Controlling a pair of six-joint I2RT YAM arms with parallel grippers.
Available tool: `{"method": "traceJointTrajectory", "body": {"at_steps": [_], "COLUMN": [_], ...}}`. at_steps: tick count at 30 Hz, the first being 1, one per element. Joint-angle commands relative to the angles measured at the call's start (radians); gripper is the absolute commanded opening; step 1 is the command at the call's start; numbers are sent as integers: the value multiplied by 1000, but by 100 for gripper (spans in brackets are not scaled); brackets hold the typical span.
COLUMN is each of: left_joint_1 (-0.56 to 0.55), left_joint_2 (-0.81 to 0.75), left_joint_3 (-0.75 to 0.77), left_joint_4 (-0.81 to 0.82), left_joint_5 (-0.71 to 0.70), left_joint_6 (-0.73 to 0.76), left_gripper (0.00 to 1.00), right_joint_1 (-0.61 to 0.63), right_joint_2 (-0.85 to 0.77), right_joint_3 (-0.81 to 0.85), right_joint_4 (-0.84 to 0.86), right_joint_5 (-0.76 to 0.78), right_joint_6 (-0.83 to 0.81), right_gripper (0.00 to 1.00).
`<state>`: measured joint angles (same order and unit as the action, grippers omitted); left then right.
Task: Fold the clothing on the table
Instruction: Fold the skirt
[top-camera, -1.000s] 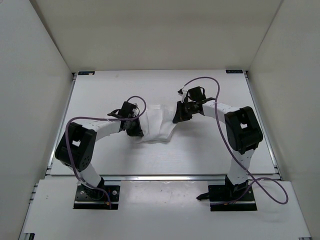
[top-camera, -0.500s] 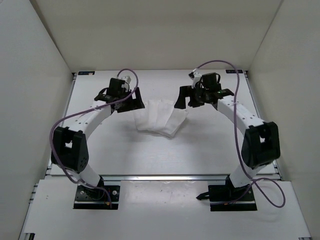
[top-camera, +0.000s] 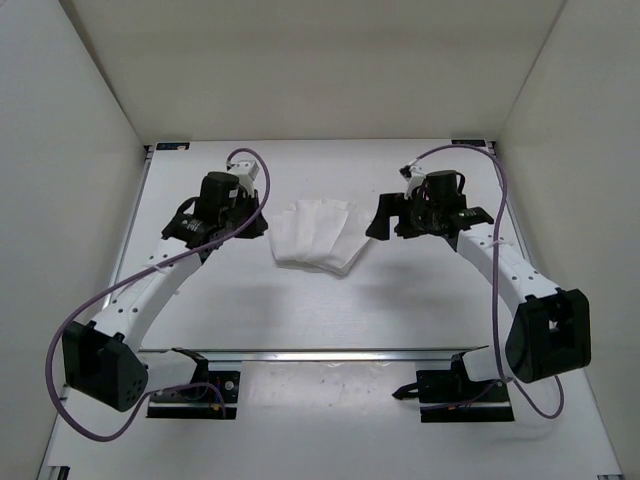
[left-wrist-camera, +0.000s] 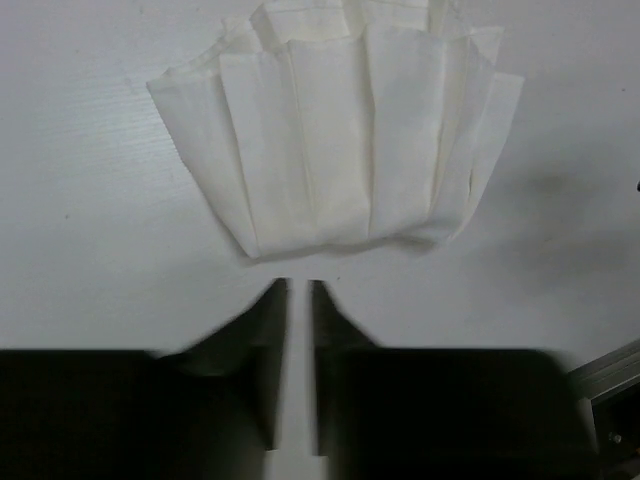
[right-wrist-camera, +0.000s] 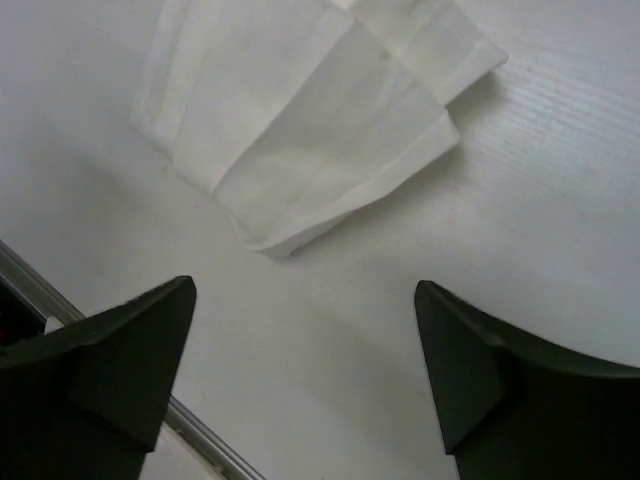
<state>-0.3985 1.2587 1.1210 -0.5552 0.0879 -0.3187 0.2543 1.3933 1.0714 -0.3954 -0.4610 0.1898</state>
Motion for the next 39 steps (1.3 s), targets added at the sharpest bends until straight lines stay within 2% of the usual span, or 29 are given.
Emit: {"method": "traceJointTrajectory", "body": {"at_steps": [1, 4, 5, 6, 7, 8, 9, 10, 15, 16, 17, 19, 20, 21, 22, 23, 25, 26, 27, 28, 29, 30, 31, 32, 35, 36, 37, 38, 39], "left_joint_1": [13, 1, 1, -3, -6, -8, -5, -3, 6, 6, 1, -5, -5, -2, -5, -8, -5, 3, 6, 4, -5, -10, -10, -5, -5, -5, 1, 7, 0], "left_joint_2": [-45, -47, -48, -47, -50, -50, -54, -61, -50, -47, -42, -30, -25, -24, -13, -16, -21, -18, -15, -12, -1, 2, 10, 16, 11, 7, -4, 2, 2], "left_joint_3": [-35, -44, -47, -44, -47, -46, -47, -50, -56, -55, -53, -49, -44, -47, -50, -44, -47, -46, -44, -43, -37, -30, -24, -26, -36, -41, -52, -49, -40], "left_joint_4": [-18, -35, -38, -35, -34, -32, -26, -16, -2, 0, -9, -21, -29, -29, -26, -25, -19, -17, -8, -14, -17, -23, -32, -28, -12, -6, 6, 3, 1], "left_joint_5": [-28, -31, -25, -20, -28, -24, -17, -14, 21, 36, 17, 10, 9, 19, 16, 19, 19, 30, 44, 32, 20, 7, 12, 28, 30, 33, 45, 30, 29], "left_joint_6": [17, 15, 20, 18, 10, 10, 6, 4, 0, 3, -6, -11, -11, -8, -8, -8, -11, -8, -6, -19, -13, -16, -14, -7, -19, -23, -13, -40, -31], "left_gripper": [0, 1, 35, 57, 92, 99, 98, 98, 93, 25, 0, 0, 11, 68, 99, 98, 99, 84, 1, 0, 0, 5, 84, 99, 99, 90, 1, 0, 0], "right_joint_1": [14, -6, -10, -15, -13, -18, -20, -10, -12, -21, -21, -21, -23, -18, -15, -20, -20, -23, -30, -30, -32, -29, -23, -21, -24, -26, -35, -32, -32], "right_joint_2": [-92, -138, -151, -164, -160, -174, -163, -160, -126, -122, -125, -134, -126, -135, -134, -126, -116, -108, -100, -83, -76, -76, -76, -71, -71, -65, -69, -70, -74], "right_joint_3": [-45, -97, -109, -117, -126, -128, -126, -120, -99, -97, -106, -111, -110, -116, -108, -103, -96, -94, -88, -87, -82, -80, -82, -83, -76, -76, -74, -74, -76], "right_joint_4": [43, 69, 76, 82, 78, 67, 61, 38, -14, -8, 0, 12, 21, 21, 26, 23, 13, 9, 3, 1, -2, -6, -2, 3, 4, 6, 6, 6, 4], "right_joint_5": [10, -17, -24, -21, -19, -24, -27, -6, -5, -19, -27, -24, -21, -18, -22, -42, -33, -37, -42, -51, -56, -44, -48, -66, -51, -63, -65, -68, -56], "right_joint_6": [8, 31, 42, 46, 45, 31, 33, 36, 17, 23, 33, 28, 25, 17, 8, 1, 17, 22, 20, 20, 20, 16, 4, -6, 10, 5, 5, -3, -3], "right_gripper": [99, 99, 99, 100, 95, 81, 1, 0, 3, 31, 98, 99, 99, 99, 85, 2, 0, 0, 13, 36, 99, 99, 86, 1, 0, 38, 64, 99, 99]}}
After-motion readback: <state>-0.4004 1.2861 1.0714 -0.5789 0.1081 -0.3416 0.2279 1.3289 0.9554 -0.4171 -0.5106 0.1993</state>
